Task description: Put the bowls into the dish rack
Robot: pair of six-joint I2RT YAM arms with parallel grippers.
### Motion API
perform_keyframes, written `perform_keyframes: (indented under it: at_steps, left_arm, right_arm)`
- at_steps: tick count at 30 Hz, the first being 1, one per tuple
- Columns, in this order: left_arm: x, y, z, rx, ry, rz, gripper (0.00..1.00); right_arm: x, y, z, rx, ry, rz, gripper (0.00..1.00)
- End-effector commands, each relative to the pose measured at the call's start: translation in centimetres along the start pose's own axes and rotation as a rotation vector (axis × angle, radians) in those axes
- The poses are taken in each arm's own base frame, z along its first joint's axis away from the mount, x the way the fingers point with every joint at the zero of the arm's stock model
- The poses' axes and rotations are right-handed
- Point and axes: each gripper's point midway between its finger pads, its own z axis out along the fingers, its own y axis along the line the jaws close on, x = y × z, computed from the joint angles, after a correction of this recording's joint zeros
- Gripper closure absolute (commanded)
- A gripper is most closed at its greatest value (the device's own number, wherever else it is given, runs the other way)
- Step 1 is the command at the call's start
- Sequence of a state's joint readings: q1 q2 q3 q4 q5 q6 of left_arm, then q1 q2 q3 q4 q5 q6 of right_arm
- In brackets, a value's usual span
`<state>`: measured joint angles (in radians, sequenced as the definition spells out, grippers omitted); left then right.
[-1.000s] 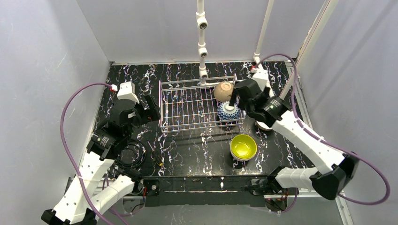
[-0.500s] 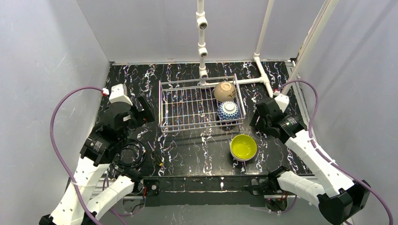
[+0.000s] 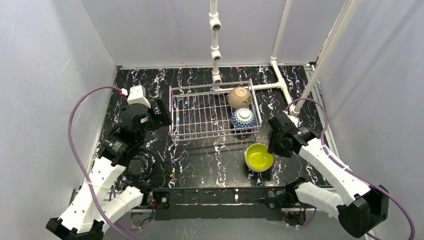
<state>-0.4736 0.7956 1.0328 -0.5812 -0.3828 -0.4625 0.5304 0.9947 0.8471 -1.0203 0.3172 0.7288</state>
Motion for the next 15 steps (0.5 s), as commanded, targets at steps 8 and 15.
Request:
perform_keyframes:
  at_steps: [8, 15]
  left_arm:
    - [1.3, 0.7, 1.3, -0.023, -0.039, -0.037, 0.02]
    - [1.1, 1.6, 1.1, -0.056, -0.069, -0.016, 0.02]
  right_arm:
    - [1.1, 0.2, 0.2, -0.002, 0.074, -0.036, 0.52]
    - [-0.1, -0.2, 0.3, 0.063, 0.059, -0.062, 0.62]
